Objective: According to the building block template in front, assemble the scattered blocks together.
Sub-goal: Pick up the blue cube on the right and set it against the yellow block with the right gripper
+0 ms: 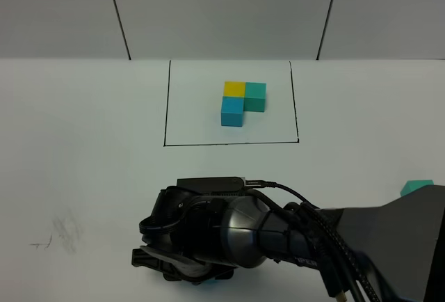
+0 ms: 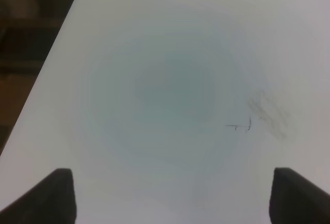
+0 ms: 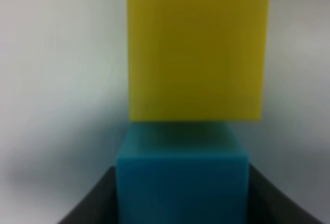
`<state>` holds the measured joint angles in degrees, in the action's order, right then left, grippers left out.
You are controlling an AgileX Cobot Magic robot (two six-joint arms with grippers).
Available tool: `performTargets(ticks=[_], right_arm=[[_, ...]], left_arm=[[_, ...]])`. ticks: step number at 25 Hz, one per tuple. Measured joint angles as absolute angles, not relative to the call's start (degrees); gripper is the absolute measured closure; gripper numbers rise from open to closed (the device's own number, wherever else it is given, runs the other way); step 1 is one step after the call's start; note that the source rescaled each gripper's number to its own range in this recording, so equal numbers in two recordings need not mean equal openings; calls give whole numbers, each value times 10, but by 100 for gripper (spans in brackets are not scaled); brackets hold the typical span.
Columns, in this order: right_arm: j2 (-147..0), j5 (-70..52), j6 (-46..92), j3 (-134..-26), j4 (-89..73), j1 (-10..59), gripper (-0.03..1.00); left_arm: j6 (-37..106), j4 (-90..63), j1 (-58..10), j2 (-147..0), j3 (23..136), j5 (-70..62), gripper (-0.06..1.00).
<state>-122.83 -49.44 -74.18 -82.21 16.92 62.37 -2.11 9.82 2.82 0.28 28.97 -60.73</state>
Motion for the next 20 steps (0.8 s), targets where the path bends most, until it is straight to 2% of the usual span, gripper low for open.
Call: performTargets(ticks=[20], right_arm=[[-1235,-483,-744,-828,176,603,75]], left_arm=[[-21,98,28,3,290,-607,27]])
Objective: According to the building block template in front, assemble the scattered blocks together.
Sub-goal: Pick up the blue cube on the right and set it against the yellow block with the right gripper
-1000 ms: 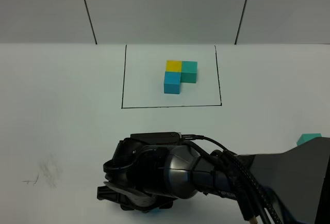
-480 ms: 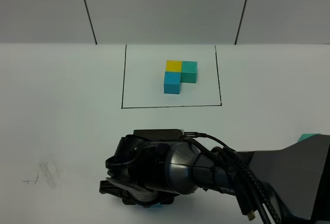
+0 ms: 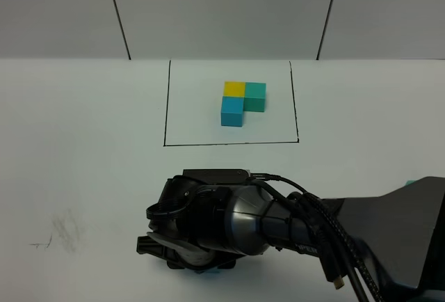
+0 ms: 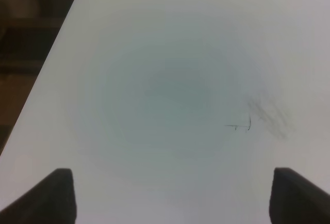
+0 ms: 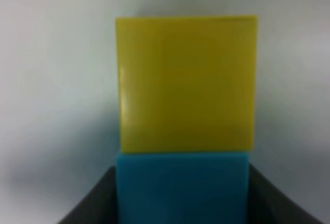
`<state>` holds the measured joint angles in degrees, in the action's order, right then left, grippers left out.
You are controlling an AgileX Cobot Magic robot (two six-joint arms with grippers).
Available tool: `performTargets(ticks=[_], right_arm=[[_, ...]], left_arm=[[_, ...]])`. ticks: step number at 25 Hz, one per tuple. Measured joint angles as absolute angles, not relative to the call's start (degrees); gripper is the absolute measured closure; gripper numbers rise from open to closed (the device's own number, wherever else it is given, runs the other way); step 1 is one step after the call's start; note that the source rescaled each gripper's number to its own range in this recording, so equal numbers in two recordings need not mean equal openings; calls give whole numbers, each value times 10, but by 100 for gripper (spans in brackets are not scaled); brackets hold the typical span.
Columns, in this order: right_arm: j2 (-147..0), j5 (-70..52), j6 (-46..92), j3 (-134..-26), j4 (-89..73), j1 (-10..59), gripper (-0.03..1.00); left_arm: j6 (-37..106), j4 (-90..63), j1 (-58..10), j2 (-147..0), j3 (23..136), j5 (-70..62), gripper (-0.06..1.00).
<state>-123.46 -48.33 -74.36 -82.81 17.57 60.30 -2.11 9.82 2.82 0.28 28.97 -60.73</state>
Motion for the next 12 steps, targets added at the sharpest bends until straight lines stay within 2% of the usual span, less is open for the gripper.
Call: performTargets(ticks=[12], right_arm=[[-1235,-470,-725,-828,173,603,75]], left_arm=[[-21,98,28,3,290,-607,27]])
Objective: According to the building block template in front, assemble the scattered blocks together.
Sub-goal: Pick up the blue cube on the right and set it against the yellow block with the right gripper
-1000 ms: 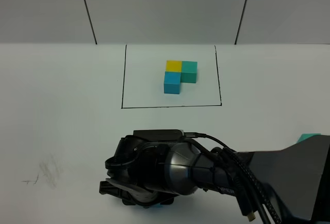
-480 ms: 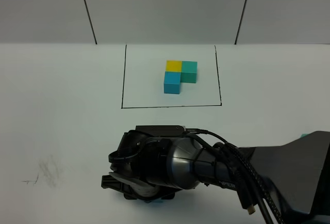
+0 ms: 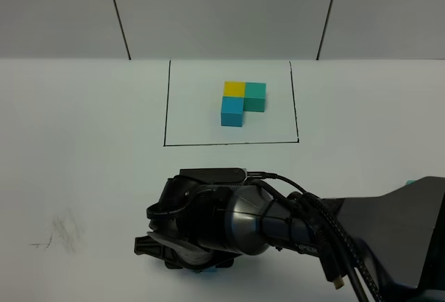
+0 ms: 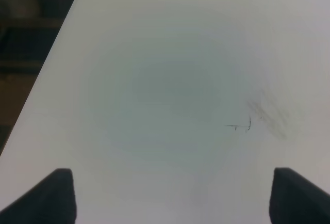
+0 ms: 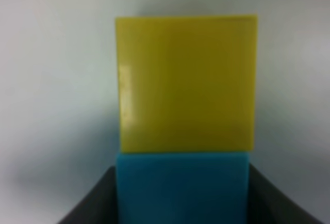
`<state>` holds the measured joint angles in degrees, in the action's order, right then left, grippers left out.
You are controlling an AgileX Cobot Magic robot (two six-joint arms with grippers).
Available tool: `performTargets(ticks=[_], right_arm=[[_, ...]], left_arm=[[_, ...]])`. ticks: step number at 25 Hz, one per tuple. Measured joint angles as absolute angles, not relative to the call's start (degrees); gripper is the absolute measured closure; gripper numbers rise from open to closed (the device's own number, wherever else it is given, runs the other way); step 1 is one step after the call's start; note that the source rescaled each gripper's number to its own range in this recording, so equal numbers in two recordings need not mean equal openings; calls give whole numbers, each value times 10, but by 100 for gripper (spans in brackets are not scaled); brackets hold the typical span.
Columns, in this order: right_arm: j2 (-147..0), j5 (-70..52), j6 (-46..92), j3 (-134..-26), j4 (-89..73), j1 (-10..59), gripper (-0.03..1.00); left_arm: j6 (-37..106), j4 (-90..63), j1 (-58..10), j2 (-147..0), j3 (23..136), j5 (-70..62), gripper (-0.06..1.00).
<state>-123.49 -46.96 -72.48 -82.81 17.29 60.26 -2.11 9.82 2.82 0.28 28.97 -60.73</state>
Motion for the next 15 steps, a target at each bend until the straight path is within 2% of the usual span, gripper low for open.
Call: performTargets(ticks=[4,5,7,10,12,15], right_arm=[[-1235,-462,-710,-828,169,603,75],[-1235,-461,-707,-828,168,603,71],[-1236,-458,-698,-828,165,603,54],[-1238,-457,-689,-828,165,603,15],[-1239,-456,-687,-828,161,602,3],[-1237,-456,-682,-828,152,602,-2]], left_arm=[[-21,98,28,3,290,-607,27],[-21,98,28,3,290,-607,27],[-23,98,28,3,290,-607,27],[-23,98,28,3,290,-607,27],[-23,98,28,3,290,-607,27],[-22,98,28,3,290,-607,27]])
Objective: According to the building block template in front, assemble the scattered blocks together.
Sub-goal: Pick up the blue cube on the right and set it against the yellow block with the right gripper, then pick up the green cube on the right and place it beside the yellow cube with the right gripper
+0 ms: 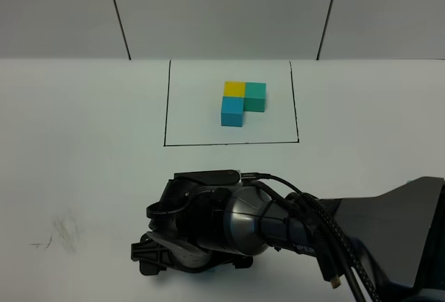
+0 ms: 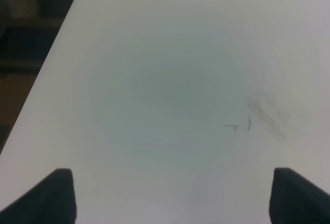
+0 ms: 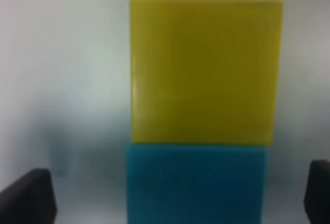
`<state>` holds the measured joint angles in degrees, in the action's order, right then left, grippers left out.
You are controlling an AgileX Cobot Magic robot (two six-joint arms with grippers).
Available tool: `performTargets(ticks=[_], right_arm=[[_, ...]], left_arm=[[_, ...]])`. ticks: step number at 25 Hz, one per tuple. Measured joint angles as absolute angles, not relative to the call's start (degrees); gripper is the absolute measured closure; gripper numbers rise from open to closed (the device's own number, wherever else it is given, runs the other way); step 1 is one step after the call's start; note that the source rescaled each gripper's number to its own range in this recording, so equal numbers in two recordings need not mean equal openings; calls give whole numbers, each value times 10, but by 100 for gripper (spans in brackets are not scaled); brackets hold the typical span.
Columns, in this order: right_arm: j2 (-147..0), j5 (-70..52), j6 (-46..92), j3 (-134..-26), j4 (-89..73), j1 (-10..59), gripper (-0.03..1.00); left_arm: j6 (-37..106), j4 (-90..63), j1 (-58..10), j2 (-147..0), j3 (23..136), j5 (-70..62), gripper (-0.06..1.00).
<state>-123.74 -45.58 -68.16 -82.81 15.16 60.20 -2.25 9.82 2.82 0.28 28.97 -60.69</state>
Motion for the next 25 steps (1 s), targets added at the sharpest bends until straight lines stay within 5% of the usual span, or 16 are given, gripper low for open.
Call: performTargets(ticks=[19,25], right_arm=[[-1015,-687,-572,-828,314,598,-3],[-905,-690,-419,-828,346,515,-3]], left_arm=[[-22,98,28,3,290,-607,27],[-22,98,28,3,290,-607,27]])
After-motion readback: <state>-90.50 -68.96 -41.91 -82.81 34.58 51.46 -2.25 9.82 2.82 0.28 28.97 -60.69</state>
